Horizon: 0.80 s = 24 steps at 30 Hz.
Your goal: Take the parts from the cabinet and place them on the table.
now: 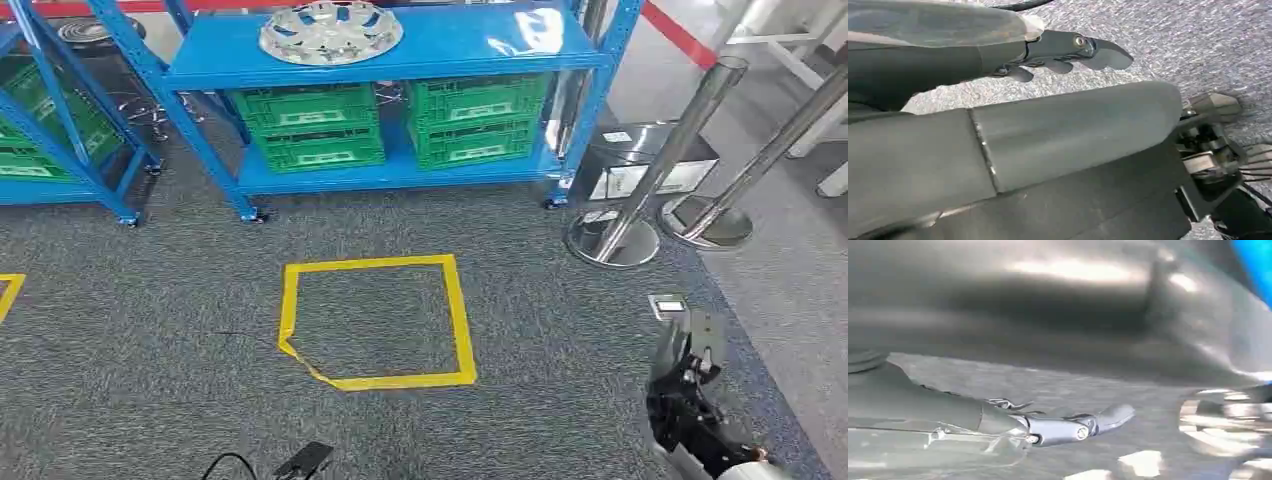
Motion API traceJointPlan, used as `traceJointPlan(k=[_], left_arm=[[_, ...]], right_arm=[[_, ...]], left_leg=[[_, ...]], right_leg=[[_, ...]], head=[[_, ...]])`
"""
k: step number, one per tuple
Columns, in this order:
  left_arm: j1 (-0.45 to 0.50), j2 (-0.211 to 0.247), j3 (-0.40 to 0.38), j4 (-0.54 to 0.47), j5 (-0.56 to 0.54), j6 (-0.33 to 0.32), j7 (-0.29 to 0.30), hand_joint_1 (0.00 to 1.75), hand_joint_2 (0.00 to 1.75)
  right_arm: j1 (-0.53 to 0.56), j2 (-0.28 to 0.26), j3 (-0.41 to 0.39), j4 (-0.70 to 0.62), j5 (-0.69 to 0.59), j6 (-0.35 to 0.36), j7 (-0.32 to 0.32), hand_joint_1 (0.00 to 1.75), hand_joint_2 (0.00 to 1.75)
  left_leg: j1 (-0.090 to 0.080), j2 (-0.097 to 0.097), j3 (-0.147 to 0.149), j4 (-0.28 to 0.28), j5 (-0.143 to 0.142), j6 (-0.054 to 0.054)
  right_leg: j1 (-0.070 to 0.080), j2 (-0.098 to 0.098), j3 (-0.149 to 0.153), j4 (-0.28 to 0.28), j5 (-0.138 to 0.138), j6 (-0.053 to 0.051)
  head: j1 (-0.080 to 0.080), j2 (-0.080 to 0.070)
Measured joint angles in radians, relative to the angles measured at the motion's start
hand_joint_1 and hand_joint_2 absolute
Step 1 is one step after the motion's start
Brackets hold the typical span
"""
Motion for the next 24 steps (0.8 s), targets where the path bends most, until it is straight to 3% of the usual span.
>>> traceJointPlan(k=[5, 9, 15, 24], left_arm=[[0.014, 0.0, 0.0, 0.001, 0.007, 0.001, -0.004, 0.0, 0.0], [0.018, 0.001, 0.0, 0.002, 0.007, -0.002, -0.004, 0.0, 0.0], [0.021, 0.002, 0.0, 0.002, 0.005, -0.011, -0.004, 0.0, 0.0], [0.016, -0.002, 0.0, 0.002, -0.027, -0.032, 0.021, 0.0, 0.0]], right_arm=[[0.029, -0.019, -0.13, -0.252, 0.208, 0.04, 0.057, 0.0, 0.0], [0.033, -0.019, -0.17, -0.448, 0.395, 0.093, 0.142, 0.0, 0.0], [0.035, -0.019, -0.193, -0.669, 0.456, 0.141, 0.162, 0.0, 0.0], [0.018, 0.018, -0.182, -0.831, 0.475, 0.227, 0.176, 0.0, 0.0]], left_leg=[[0.0, -0.002, -0.002, 0.0, 0.001, 0.001], [0.0, 0.0, 0.0, 0.0, 0.001, 0.001], [0.0, -0.001, 0.0, 0.0, 0.002, 0.002], [0.0, -0.001, 0.0, 0.0, 0.002, 0.002]], right_leg=[[0.0, -0.002, 0.0, 0.0, 0.0, 0.0], [0.0, -0.001, 0.0, 0.0, 0.0, 0.0], [0.0, -0.002, 0.0, 0.0, 0.0, 0.0], [0.0, -0.001, 0.0, 0.0, 0.0, 0.0]], head=[[0.0, 0.0], [0.0, 0.0], [0.0, 0.0], [0.0, 0.0]])
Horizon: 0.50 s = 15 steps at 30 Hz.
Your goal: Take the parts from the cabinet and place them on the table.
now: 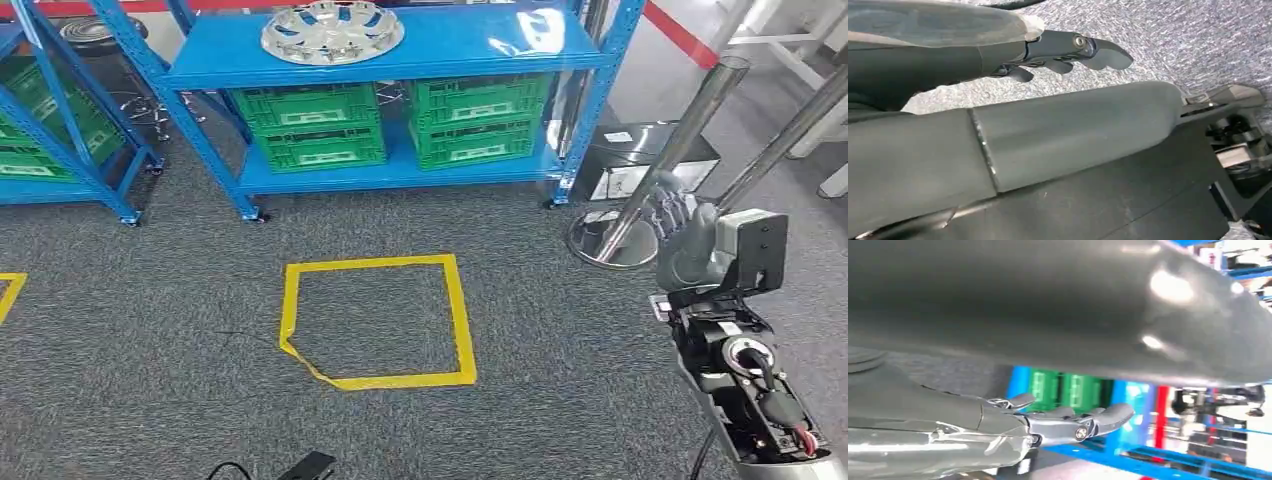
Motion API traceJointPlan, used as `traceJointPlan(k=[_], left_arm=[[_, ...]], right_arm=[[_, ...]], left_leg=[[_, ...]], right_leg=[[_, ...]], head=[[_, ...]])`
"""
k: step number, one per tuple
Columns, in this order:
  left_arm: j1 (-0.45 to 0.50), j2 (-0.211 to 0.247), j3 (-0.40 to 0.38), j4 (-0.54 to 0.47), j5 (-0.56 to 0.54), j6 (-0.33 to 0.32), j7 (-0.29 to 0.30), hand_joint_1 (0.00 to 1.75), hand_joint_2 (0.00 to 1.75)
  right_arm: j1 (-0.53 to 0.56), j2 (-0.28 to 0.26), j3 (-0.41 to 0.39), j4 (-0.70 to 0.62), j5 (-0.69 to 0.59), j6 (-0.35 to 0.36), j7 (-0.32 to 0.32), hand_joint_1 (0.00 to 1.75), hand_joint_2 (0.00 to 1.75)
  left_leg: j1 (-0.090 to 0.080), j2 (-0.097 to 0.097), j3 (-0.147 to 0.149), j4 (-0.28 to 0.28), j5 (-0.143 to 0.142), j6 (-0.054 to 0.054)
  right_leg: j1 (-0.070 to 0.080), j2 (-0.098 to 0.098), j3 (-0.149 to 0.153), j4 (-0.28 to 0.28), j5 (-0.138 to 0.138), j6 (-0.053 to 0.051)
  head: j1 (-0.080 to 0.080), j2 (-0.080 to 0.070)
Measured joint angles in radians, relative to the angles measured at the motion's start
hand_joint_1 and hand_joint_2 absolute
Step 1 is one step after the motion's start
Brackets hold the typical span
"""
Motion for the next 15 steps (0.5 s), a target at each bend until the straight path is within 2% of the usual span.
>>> traceJointPlan(k=[8, 15], left_arm=[[-0.018, -0.013, -0.002, 0.0, -0.027, -0.02, 0.014, 0.0, 0.0], [-0.018, -0.013, -0.012, 0.0, -0.046, -0.03, 0.031, 0.0, 0.0]], right_arm=[[-0.016, 0.087, 0.055, -0.038, 0.078, -0.006, 0.0, 0.0, 0.0], [0.021, 0.111, 0.076, -0.096, 0.088, -0.016, -0.003, 0.0, 0.0]], left_leg=[[0.0, 0.0, 0.0, 0.0, 0.0, 0.0], [0.0, 0.0, 0.0, 0.0, 0.0, 0.0]], right_leg=[[0.0, 0.0, 0.0, 0.0, 0.0, 0.0], [0.0, 0.0, 0.0, 0.0, 0.0, 0.0]], head=[[-0.001, 0.0], [0.0, 0.0]])
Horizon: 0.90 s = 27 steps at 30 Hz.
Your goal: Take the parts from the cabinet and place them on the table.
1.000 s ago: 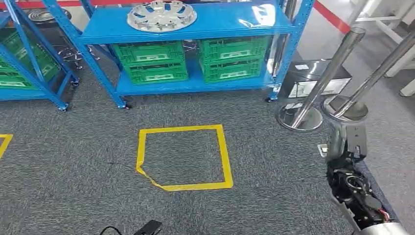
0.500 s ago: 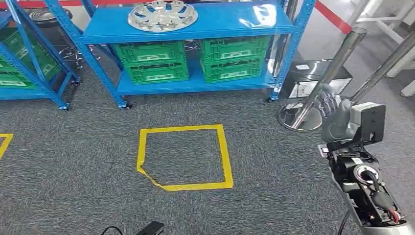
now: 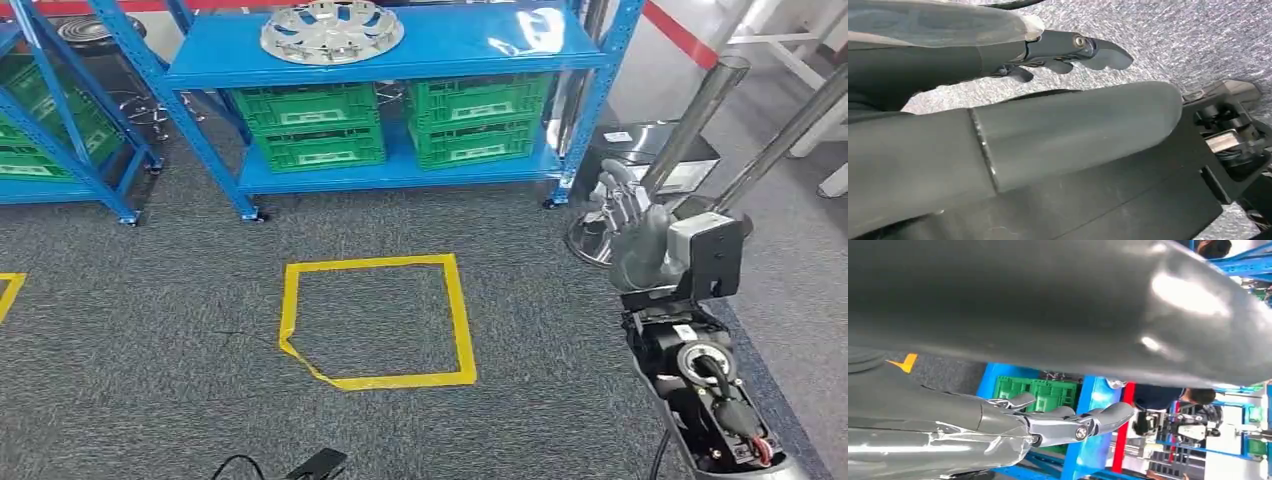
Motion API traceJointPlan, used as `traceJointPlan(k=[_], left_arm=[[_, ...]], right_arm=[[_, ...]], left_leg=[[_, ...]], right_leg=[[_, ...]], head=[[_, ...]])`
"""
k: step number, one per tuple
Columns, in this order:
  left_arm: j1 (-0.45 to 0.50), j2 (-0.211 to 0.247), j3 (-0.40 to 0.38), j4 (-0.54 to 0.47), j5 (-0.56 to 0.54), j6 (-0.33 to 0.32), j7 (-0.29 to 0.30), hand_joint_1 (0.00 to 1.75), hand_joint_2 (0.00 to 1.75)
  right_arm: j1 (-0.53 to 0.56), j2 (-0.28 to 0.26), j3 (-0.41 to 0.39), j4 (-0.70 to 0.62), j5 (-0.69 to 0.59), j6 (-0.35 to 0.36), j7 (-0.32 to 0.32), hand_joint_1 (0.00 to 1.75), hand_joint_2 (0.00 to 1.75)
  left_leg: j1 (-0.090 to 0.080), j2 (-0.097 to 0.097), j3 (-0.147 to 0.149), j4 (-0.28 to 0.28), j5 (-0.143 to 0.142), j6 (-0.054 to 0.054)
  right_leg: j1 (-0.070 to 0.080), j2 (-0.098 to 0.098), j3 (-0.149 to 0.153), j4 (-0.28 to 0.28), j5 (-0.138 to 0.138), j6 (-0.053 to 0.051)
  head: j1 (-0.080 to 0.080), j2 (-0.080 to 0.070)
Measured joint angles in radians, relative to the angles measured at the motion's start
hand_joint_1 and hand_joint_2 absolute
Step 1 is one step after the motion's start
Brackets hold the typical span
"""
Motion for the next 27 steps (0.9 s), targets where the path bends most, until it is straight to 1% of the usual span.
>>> traceJointPlan(k=[5, 8, 11, 18, 21, 27], left_arm=[[-0.001, 0.005, -0.006, 0.002, -0.005, 0.0, 0.005, 0.0, 0.0], [-0.005, 0.008, -0.006, 0.004, 0.012, 0.021, 0.005, 0.0, 0.0], [-0.01, 0.013, -0.006, 0.004, 0.047, 0.027, -0.025, 0.0, 0.0], [-0.023, 0.016, -0.003, 0.005, 0.08, 0.043, -0.063, 0.0, 0.0], [-0.035, 0.015, -0.003, 0.005, 0.07, 0.039, -0.068, 0.0, 0.0], [-0.048, 0.015, -0.003, 0.005, 0.055, 0.031, -0.072, 0.0, 0.0]], right_arm=[[0.037, 0.011, 0.011, -0.049, 0.005, 0.006, 0.005, 0.0, 0.0], [0.052, 0.018, 0.017, -0.07, -0.001, 0.016, 0.014, 0.0, 0.0], [0.07, 0.026, 0.027, -0.08, -0.002, 0.032, 0.018, 0.0, 0.0], [0.083, 0.044, 0.071, -0.08, -0.027, 0.065, 0.008, 0.0, 0.0], [0.082, 0.053, 0.089, -0.077, -0.04, 0.074, -0.005, 0.0, 0.0], [0.083, 0.068, 0.125, -0.067, -0.059, 0.082, -0.002, 0.0, 0.0]], left_leg=[[0.0, 0.0, 0.0, 0.0, 0.0, 0.0], [0.0, 0.0, 0.0, 0.0, 0.0, 0.0], [0.0, 0.0, 0.0, 0.0, 0.0, 0.0], [0.0, 0.0, 0.0, 0.0, 0.0, 0.0], [0.0, 0.0, 0.0, -0.001, 0.0, 0.0], [0.0, 0.0, 0.0, 0.0, 0.0, 0.0]], right_leg=[[0.0, 0.0, 0.0, -0.001, 0.0, 0.0], [0.0, 0.0, 0.0, -0.001, 0.0, 0.0], [0.0, 0.0, 0.0, -0.001, 0.0, 0.0], [0.0, 0.0, 0.0, -0.001, 0.0, 0.0], [0.0, 0.0, 0.0, -0.001, 0.0, 0.0], [0.0, 0.0, 0.0, -0.001, 0.0, 0.0]], head=[[0.0, 0.0], [0.0, 0.0], [0.0, 0.0], [0.0, 0.0], [0.0, 0.0], [0.0, 0.0]])
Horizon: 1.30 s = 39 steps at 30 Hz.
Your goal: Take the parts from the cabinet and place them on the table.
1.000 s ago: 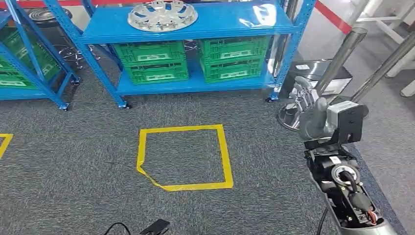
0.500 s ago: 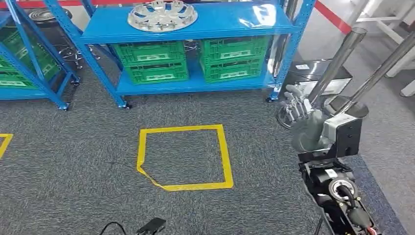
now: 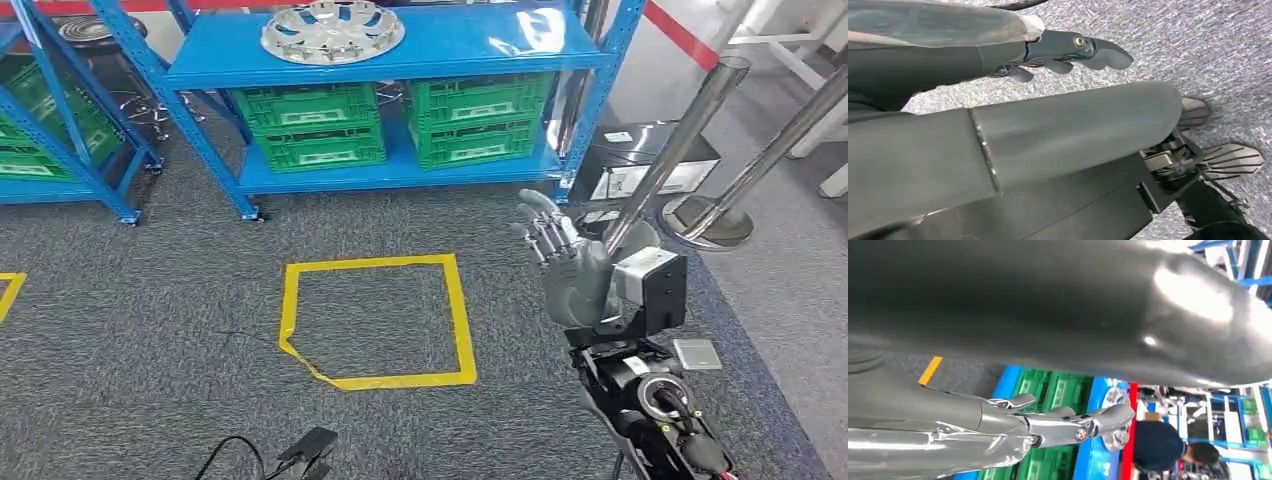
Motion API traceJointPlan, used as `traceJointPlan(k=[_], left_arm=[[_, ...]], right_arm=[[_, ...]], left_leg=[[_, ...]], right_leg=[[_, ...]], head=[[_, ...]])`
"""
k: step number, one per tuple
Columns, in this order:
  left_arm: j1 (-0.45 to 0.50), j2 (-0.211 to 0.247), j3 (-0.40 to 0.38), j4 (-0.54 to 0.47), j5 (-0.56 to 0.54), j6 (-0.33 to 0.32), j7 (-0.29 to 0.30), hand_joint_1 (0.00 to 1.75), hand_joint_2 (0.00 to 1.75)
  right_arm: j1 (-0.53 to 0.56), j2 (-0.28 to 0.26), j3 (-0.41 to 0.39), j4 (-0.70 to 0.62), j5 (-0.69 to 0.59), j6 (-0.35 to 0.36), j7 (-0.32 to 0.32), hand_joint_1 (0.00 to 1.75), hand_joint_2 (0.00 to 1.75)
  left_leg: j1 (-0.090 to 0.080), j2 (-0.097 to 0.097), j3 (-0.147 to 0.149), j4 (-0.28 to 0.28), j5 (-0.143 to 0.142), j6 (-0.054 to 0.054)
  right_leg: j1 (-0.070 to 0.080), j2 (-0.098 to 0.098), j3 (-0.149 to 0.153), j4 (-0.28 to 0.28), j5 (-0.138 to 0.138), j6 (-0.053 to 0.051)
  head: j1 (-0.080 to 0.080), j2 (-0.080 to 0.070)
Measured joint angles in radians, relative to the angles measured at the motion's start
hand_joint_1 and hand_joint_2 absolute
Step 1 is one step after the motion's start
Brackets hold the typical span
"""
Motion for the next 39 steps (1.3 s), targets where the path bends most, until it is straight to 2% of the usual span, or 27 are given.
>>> traceJointPlan(k=[7, 13, 16, 22, 24, 25, 26, 27, 29, 30, 31, 32, 33, 34, 35, 36, 37, 39], left_arm=[[-0.008, 0.0, 0.0, 0.0, 0.013, 0.043, -0.052, 0.0, 0.0], [0.014, -0.008, 0.007, 0.0, 0.038, 0.071, 0.002, 0.0, 0.0], [0.032, -0.016, 0.029, 0.0, 0.081, 0.074, -0.003, 0.0, 0.0], [0.055, -0.025, 0.064, 0.001, 0.114, 0.073, -0.001, 0.0, 0.0], [0.056, -0.024, 0.073, 0.002, 0.114, 0.073, -0.001, 0.0, 0.0], [0.055, -0.025, 0.075, 0.003, 0.114, 0.073, -0.002, 0.0, 0.0], [0.055, -0.026, 0.076, 0.003, 0.115, 0.073, -0.005, 0.0, 0.0], [0.055, -0.026, 0.077, 0.003, 0.119, 0.073, -0.013, 0.0, 0.0], [0.054, -0.029, 0.088, 0.003, 0.13, 0.072, -0.03, 0.0, 0.0], [0.054, -0.029, 0.093, 0.003, 0.134, 0.072, -0.037, 0.0, 0.0], [0.054, -0.031, 0.096, 0.003, 0.135, 0.071, -0.042, 0.0, 0.0], [0.054, -0.032, 0.099, 0.003, 0.135, 0.071, -0.043, 0.0, 0.0], [0.054, -0.035, 0.1, 0.003, 0.135, 0.071, -0.044, 0.0, 0.0], [0.053, -0.036, 0.101, 0.003, 0.135, 0.071, -0.044, 0.0, 0.0], [0.053, -0.037, 0.101, 0.003, 0.135, 0.071, -0.044, 0.0, 0.0], [0.05, -0.037, 0.102, 0.003, 0.135, 0.071, -0.043, 0.0, 0.0], [0.046, -0.038, 0.103, 0.003, 0.135, 0.071, -0.042, 0.0, 0.0], [0.043, -0.04, 0.104, 0.004, 0.135, 0.071, -0.042, 0.0, 0.0]], right_arm=[[0.0, 0.001, 0.019, 0.002, -0.01, 0.006, 0.019, 0.0, 0.0], [0.012, -0.001, 0.019, -0.007, -0.012, 0.014, 0.066, 0.0, 0.0], [0.016, -0.002, 0.019, -0.008, -0.011, 0.016, 0.073, 0.0, 0.0], [0.023, -0.01, 0.016, -0.008, 0.007, -0.012, 0.072, 0.0, 0.0], [0.025, -0.013, 0.013, -0.018, 0.01, -0.031, 0.079, 0.0, 0.0], [0.025, -0.014, 0.013, -0.026, 0.01, -0.038, 0.083, 0.0, 0.0], [0.027, -0.018, 0.013, -0.034, 0.01, -0.043, 0.087, 0.0, 0.0], [0.028, -0.019, 0.013, -0.039, 0.01, -0.045, 0.09, 0.0, 0.0], [0.033, -0.022, 0.015, -0.039, 0.006, -0.045, 0.091, 0.0, 0.0], [0.036, -0.024, 0.016, -0.039, 0.005, -0.044, 0.089, 0.0, 0.0], [0.036, -0.025, 0.016, -0.039, 0.005, -0.043, 0.088, 0.0, 0.0], [0.035, -0.026, 0.016, -0.039, 0.005, -0.042, 0.087, 0.0, 0.0], [0.033, -0.026, 0.016, -0.039, 0.005, -0.042, 0.085, 0.0, 0.0], [0.033, -0.026, 0.016, -0.039, 0.005, -0.042, 0.084, 0.0, 0.0], [0.032, -0.027, 0.016, -0.039, 0.003, -0.041, 0.083, 0.0, 0.0], [0.03, -0.028, 0.017, -0.038, 0.0, -0.041, 0.082, 0.0, 0.0], [0.027, -0.028, 0.018, -0.04, 0.0, -0.041, 0.08, 0.0, 0.0], [0.031, -0.028, 0.017, -0.04, -0.004, -0.042, 0.08, 0.0, 0.0]], left_leg=[[0.0, 0.0, 0.0, 0.0, 0.0, 0.0], [-0.002, 0.0, -0.001, 0.003, -0.001, 0.001], [-0.004, 0.0, -0.002, 0.004, -0.002, 0.002], [-0.008, 0.001, -0.006, 0.012, -0.004, 0.009], [-0.009, 0.001, -0.008, 0.011, -0.004, 0.014], [0.001, 0.0, -0.002, -0.005, 0.002, 0.022], [0.005, 0.004, 0.007, -0.015, 0.007, 0.025], [0.006, 0.004, 0.01, -0.019, 0.008, 0.028], [0.006, 0.005, 0.012, -0.019, 0.006, 0.03], [0.006, 0.005, 0.013, -0.019, 0.004, 0.03], [0.007, 0.005, 0.016, -0.018, 0.0, 0.029], [0.008, 0.004, 0.023, -0.018, -0.004, 0.026], [0.01, 0.002, 0.032, -0.018, -0.011, 0.022], [0.013, 0.0, 0.044, -0.016, -0.02, 0.016], [0.016, -0.001, 0.056, -0.015, -0.033, 0.009], [0.012, -0.001, 0.053, -0.015, -0.037, 0.003], [0.011, -0.001, 0.048, -0.005, -0.04, -0.002], [0.012, -0.001, 0.046, -0.012, -0.041, -0.008]], right_leg=[[0.0, 0.0, 0.0, -0.001, 0.0, 0.0], [-0.001, 0.0, 0.0, -0.002, 0.001, 0.001], [-0.001, 0.001, -0.001, -0.002, 0.001, 0.002], [-0.005, 0.001, -0.001, -0.002, 0.003, 0.012], [-0.006, 0.001, 0.001, -0.009, 0.005, 0.019], [0.0, 0.001, 0.002, -0.01, 0.004, 0.024], [-0.004, 0.0, 0.0, -0.001, -0.001, 0.028], [-0.003, 0.0, -0.02, 0.044, -0.027, 0.033], [-0.008, 0.0, -0.11, 0.218, -0.102, 0.04], [-0.009, 0.0, -0.153, 0.294, -0.123, 0.043], [-0.012, -0.001, -0.174, 0.322, -0.117, 0.046], [-0.015, -0.001, -0.168, 0.297, -0.086, 0.048], [-0.017, -0.001, -0.141, 0.232, -0.037, 0.05], [-0.019, -0.002, -0.098, 0.139, 0.02, 0.052], [-0.023, -0.002, -0.058, 0.037, 0.063, 0.054], [-0.015, 0.003, -0.044, 0.037, 0.039, 0.053], [-0.016, 0.002, -0.035, 0.009, 0.025, 0.039], [-0.009, 0.005, -0.044, 0.02, 0.017, 0.021]], head=[[0.0, 0.0], [0.0, 0.0], [-0.001, 0.0], [-0.002, 0.0], [-0.002, 0.0], [-0.003, 0.0], [-0.001, 0.0], [0.002, 0.0], [0.008, 0.0], [0.008, 0.0], [0.01, 0.0], [0.011, 0.0], [0.011, 0.0], [0.012, 0.0], [0.013, 0.0], [0.013, 0.0], [0.011, 0.0], [0.006, 0.0]])
